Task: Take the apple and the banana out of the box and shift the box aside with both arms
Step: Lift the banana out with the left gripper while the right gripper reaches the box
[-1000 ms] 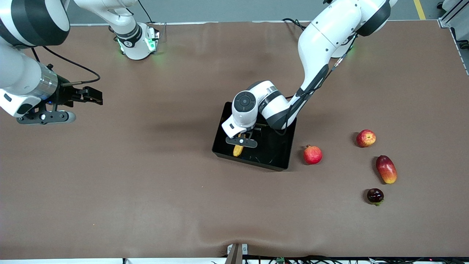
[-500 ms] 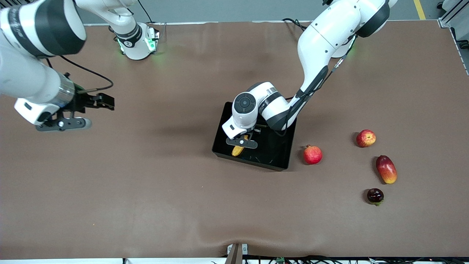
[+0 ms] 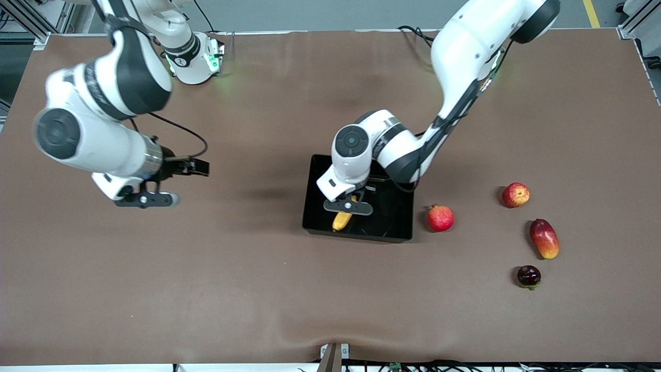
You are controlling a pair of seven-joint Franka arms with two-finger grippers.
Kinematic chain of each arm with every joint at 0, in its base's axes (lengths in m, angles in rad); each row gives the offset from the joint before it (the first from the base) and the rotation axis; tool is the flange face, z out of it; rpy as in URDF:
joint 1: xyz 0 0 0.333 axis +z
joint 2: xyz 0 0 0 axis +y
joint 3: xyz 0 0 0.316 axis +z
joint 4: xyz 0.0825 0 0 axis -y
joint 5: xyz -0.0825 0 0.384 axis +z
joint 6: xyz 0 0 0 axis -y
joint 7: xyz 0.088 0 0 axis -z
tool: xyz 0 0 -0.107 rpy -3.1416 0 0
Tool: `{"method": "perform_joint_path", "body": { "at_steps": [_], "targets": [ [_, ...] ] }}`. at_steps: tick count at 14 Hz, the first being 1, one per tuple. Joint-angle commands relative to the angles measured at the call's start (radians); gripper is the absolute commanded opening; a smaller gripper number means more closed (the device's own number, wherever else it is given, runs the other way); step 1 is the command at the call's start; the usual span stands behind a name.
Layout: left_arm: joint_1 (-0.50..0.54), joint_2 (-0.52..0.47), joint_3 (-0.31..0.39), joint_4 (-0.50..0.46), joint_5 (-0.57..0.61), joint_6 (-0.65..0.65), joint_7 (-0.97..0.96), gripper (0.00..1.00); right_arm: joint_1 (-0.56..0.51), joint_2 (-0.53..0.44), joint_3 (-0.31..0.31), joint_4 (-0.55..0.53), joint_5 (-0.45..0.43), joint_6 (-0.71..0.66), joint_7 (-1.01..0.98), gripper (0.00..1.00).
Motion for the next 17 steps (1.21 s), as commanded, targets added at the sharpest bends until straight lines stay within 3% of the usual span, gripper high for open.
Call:
{"method": "perform_joint_path", "body": {
  "at_steps": [1, 7, 9, 14, 17],
  "targets": [
    [0.077, -0.132, -0.004, -0.016, 0.003, -0.047, -0.009, 0.00, 0.029, -0.018, -0.005, -0.067, 0.016, 0.085, 0.020, 1.00],
    [0.294, -0.252, -0.013, -0.025, -0.077, -0.240, 0.060, 0.00, 0.042, -0.012, -0.005, -0.136, 0.048, 0.143, 0.020, 1.00],
    [0.354, -0.279, -0.013, -0.074, -0.075, -0.312, 0.096, 0.00, 0.066, -0.014, -0.005, -0.166, 0.048, 0.205, 0.020, 1.00],
    [0.554, -0.318, -0.011, -0.197, -0.063, -0.306, 0.284, 0.00, 0.170, 0.073, -0.005, -0.160, 0.048, 0.477, 0.020, 1.00],
    [0.637, -0.313, -0.011, -0.222, -0.057, -0.278, 0.372, 0.00, 0.261, 0.144, -0.005, -0.133, 0.048, 0.561, 0.021, 1.00]
  ]
}}
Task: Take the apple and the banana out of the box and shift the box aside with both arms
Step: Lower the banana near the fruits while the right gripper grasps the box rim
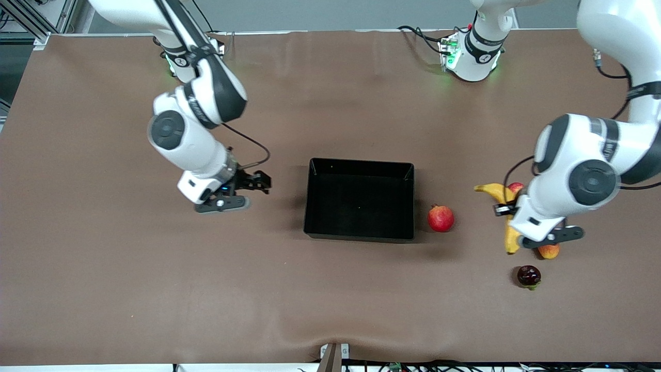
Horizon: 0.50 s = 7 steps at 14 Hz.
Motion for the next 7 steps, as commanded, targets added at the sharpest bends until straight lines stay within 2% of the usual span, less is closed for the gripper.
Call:
{"method": "perform_joint_path", "body": {
  "at_steps": [1, 4, 7],
  "targets": [
    [0.064, -0.035, -0.008, -0.059, 0.002, 0.038, 0.074, 0.00, 0.089, 0.079, -0.008, 0.027, 0.010, 0.099, 0.053, 1.00],
    [0.148, -0.036, -0.008, -0.169, 0.002, 0.192, 0.182, 0.00, 0.169, 0.150, -0.014, 0.029, -0.007, 0.230, 0.158, 1.00],
    [0.165, -0.035, -0.007, -0.288, 0.003, 0.366, 0.203, 0.00, 0.191, 0.190, -0.019, 0.023, -0.007, 0.325, 0.186, 1.00]
  ]
}}
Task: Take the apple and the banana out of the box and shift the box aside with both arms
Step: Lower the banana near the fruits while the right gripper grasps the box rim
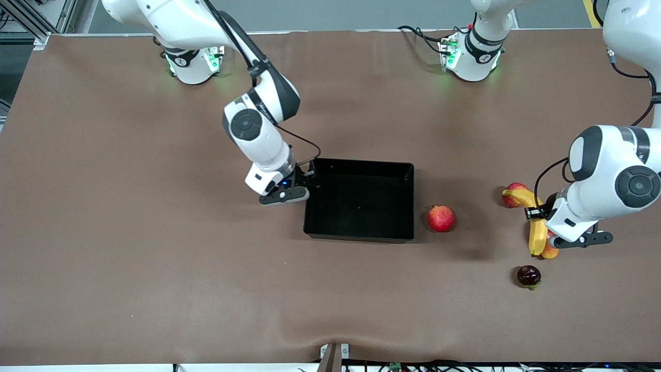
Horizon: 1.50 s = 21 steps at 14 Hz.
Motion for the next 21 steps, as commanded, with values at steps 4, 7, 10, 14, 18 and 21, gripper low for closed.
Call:
{"method": "perform_joint_path", "body": {
  "at_steps": [4, 7, 10, 14, 18, 21],
  "targets": [
    [0.007, -0.003, -0.006, -0.188, 0.047, 0.240, 0.011, 0.00, 0.038, 0.106, -0.016, 0.022, -0.013, 0.160, 0.104, 1.00],
    [0.013, 0.031, -0.008, -0.190, 0.048, 0.253, 0.000, 0.00, 0.060, 0.158, -0.021, 0.020, -0.011, 0.263, 0.127, 1.00],
    [0.004, 0.026, -0.011, -0.191, 0.040, 0.244, -0.013, 0.00, 0.071, 0.180, -0.024, 0.022, -0.011, 0.287, 0.136, 1.00],
    [0.001, 0.017, -0.083, -0.190, 0.035, 0.192, -0.116, 0.00, 0.075, 0.194, -0.031, 0.020, -0.008, 0.315, 0.171, 0.00],
    [0.001, 0.015, -0.095, -0.210, 0.041, 0.176, -0.128, 0.00, 0.062, 0.180, -0.031, 0.012, -0.011, 0.303, 0.161, 0.00],
    [-0.008, 0.026, -0.097, -0.211, 0.043, 0.199, -0.128, 0.00, 0.039, 0.117, -0.031, -0.023, -0.011, 0.266, 0.124, 0.00]
  ]
}}
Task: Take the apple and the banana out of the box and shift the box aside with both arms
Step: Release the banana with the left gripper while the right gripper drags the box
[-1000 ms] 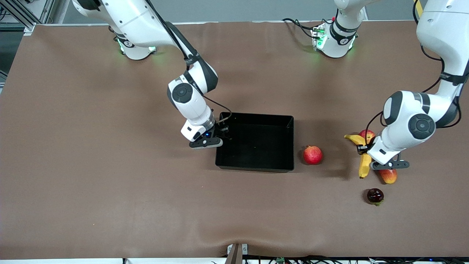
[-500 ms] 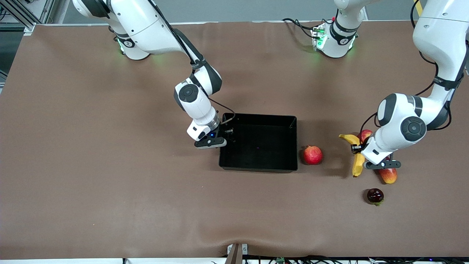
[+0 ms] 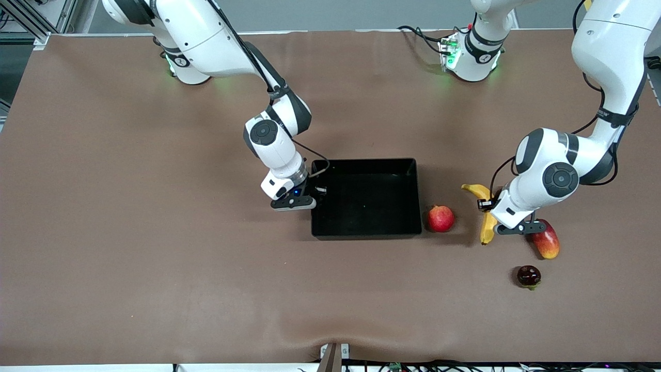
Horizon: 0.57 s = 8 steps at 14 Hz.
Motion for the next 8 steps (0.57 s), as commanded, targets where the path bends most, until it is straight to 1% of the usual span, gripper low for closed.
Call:
{"method": "perform_joint_path", "body": {
  "at_steps": [1, 3, 5, 6, 8],
  "targets": [
    [-0.013, -0.008, -0.004, -0.015, 0.016, 0.023, -0.013, 0.00, -0.030, -0.073, -0.002, -0.025, -0.009, -0.071, -0.021, 0.00],
    [-0.015, 0.004, -0.004, -0.015, 0.021, 0.040, -0.013, 0.00, -0.058, -0.139, -0.002, -0.025, -0.009, -0.158, -0.043, 0.00],
    [-0.016, 0.022, -0.004, -0.041, 0.027, 0.087, -0.013, 0.00, -0.102, -0.217, 0.000, -0.027, -0.008, -0.290, -0.091, 0.00],
    [-0.015, 0.028, -0.002, -0.048, 0.038, 0.112, -0.013, 0.00, -0.139, -0.262, 0.000, -0.027, -0.008, -0.365, -0.118, 0.00],
    [-0.004, 0.045, -0.001, -0.045, 0.085, 0.121, -0.013, 0.00, -0.231, -0.371, 0.001, -0.044, 0.002, -0.465, -0.121, 0.00]
  ]
}}
